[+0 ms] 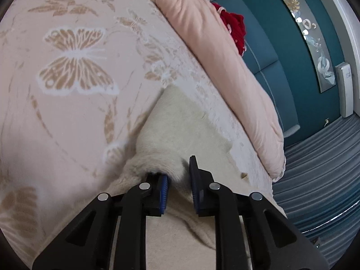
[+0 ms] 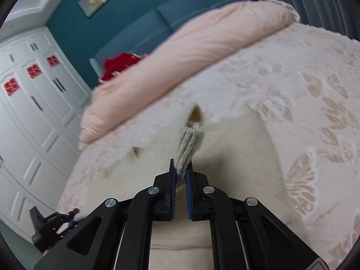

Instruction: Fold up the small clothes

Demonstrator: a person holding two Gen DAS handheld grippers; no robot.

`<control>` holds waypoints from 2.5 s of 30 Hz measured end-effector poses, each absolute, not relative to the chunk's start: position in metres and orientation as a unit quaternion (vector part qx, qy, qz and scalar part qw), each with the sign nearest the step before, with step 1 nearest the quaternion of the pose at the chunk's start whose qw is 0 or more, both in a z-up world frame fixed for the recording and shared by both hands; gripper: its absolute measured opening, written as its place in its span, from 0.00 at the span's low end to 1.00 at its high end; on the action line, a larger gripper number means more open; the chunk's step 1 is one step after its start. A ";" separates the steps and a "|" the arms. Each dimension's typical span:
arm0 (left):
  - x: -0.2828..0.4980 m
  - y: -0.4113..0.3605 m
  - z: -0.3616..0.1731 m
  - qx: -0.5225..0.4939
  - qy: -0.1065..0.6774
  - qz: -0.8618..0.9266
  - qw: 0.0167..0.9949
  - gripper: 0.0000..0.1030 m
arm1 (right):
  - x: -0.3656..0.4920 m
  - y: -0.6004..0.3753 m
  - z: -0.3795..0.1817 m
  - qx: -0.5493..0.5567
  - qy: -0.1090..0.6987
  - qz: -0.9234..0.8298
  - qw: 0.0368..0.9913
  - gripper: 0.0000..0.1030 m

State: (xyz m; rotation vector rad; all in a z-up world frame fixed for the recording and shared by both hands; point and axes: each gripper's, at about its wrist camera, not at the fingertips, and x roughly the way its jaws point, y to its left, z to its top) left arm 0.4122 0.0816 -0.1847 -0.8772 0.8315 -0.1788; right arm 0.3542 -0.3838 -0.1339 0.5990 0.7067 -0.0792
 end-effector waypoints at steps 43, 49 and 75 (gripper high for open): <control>0.381 0.078 -0.219 -0.365 0.306 -0.133 0.869 0.24 | 0.529 -0.120 -0.137 0.112 0.436 0.141 0.882 0.01; 0.382 0.077 -0.218 -0.358 0.309 -0.129 0.871 0.24 | 0.426 -0.295 -0.135 0.170 0.405 0.007 0.899 0.02; 0.237 0.148 -0.160 -0.334 0.462 -0.106 0.814 0.96 | 0.074 -0.415 -0.144 0.253 0.470 -0.093 0.840 0.63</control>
